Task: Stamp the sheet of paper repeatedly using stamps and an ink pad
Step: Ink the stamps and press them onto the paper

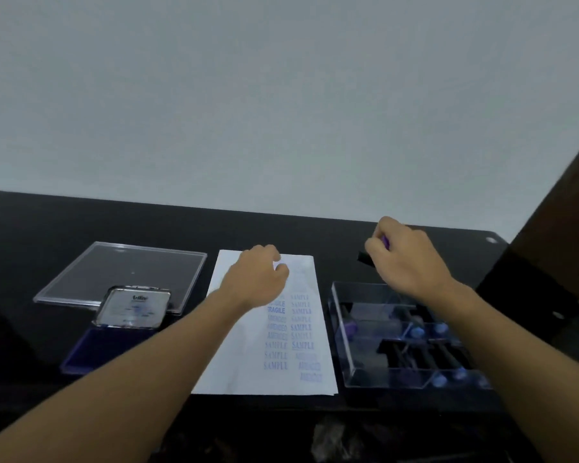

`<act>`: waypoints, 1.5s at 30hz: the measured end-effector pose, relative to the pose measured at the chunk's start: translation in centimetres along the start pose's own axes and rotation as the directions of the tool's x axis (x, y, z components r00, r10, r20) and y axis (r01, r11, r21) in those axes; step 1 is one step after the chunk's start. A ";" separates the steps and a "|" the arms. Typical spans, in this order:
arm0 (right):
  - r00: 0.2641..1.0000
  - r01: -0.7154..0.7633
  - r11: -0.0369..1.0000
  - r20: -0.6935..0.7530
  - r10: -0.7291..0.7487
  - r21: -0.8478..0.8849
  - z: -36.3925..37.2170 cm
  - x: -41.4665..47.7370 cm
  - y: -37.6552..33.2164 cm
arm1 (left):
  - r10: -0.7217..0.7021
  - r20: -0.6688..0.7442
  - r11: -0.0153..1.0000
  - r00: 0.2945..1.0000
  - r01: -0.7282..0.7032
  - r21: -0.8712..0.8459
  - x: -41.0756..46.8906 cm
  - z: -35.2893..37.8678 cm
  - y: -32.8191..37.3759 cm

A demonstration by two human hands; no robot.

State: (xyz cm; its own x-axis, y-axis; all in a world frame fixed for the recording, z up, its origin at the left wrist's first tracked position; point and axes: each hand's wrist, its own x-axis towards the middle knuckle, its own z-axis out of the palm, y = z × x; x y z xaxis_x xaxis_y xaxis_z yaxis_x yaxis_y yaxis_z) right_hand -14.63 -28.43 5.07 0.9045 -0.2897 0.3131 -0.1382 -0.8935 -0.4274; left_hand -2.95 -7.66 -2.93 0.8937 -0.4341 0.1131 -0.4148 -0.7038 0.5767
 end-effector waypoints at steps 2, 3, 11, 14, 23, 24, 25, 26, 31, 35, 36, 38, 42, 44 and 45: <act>0.999 -0.003 0.999 0.054 0.006 -0.043 0.2 -1.9 0.6 | 0.015 0.016 1.000 1.000 -0.015 -0.026 -1.7 0.9 1.5; 0.996 -0.009 0.998 0.092 0.016 -0.070 0.4 -2.8 0.8 | 0.024 0.025 0.999 0.999 -0.023 -0.035 -2.4 1.5 2.1; 0.937 -0.106 0.962 0.299 0.181 -0.251 2.9 -7.3 2.6 | 0.157 0.161 0.984 0.974 -0.139 -0.114 -6.9 5.1 5.8; 0.913 -0.137 0.956 0.341 0.224 -0.259 3.4 -7.8 2.6 | 0.141 0.163 0.984 0.976 -0.120 -0.135 -7.6 5.8 6.1; 0.892 -0.247 0.930 0.312 0.328 -0.271 5.4 -7.5 2.5 | 0.133 0.157 0.984 0.979 -0.111 -0.140 -8.1 6.5 5.9; 0.895 -0.255 0.927 0.297 0.334 -0.273 5.5 -7.4 2.5 | 0.131 0.157 0.984 0.979 -0.109 -0.140 -8.1 6.5 5.9; 0.899 -0.256 0.925 0.284 0.335 -0.279 5.6 -7.4 2.4 | 0.130 0.156 0.984 0.979 -0.108 -0.140 -8.0 6.6 5.9; 0.902 -0.251 0.923 0.277 0.332 -0.290 5.6 -7.3 2.3 | 0.130 0.153 0.984 0.980 -0.109 -0.140 -8.0 6.6 5.9; 0.901 -0.207 0.922 0.302 0.310 -0.328 5.4 -7.3 2.0 | 0.124 0.131 0.985 0.984 -0.106 -0.136 -7.8 6.9 5.8; 0.903 -0.187 0.924 0.311 0.296 -0.334 4.3 -6.8 2.1 | 0.125 0.112 0.984 0.986 -0.108 -0.143 -8.0 7.3 5.8; 0.907 -0.194 0.930 0.304 0.291 -0.311 4.0 -6.6 2.1 | 0.128 0.109 0.982 0.986 -0.110 -0.152 -8.0 7.5 5.7; 0.923 -0.210 0.950 0.274 0.272 -0.232 3.3 -5.9 2.0 | 0.130 0.103 0.981 0.986 -0.113 -0.159 -8.1 7.8 5.6; 0.943 -0.170 0.983 0.276 0.184 -0.071 3.2 -4.6 1.9 | 0.131 0.094 0.982 0.987 -0.116 -0.151 -8.1 8.2 5.4; 0.921 -0.122 0.990 0.365 0.137 -0.064 3.8 -4.0 1.9 | 0.141 0.082 0.981 0.987 -0.128 -0.143 -8.1 8.3 5.3; 0.904 -0.100 0.992 0.408 0.125 -0.082 4.0 -3.8 1.9 | 0.147 0.076 0.981 0.986 -0.136 -0.138 -8.1 8.4 5.2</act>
State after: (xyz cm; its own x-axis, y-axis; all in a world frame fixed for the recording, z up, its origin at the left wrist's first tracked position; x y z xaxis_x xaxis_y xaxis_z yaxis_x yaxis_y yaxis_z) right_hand -16.71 -27.64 -0.37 0.9654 -0.2331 -0.1165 -0.2603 -0.8854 -0.3852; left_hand -13.77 -12.53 -7.59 0.8073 -0.5745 0.1350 -0.5048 -0.5537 0.6623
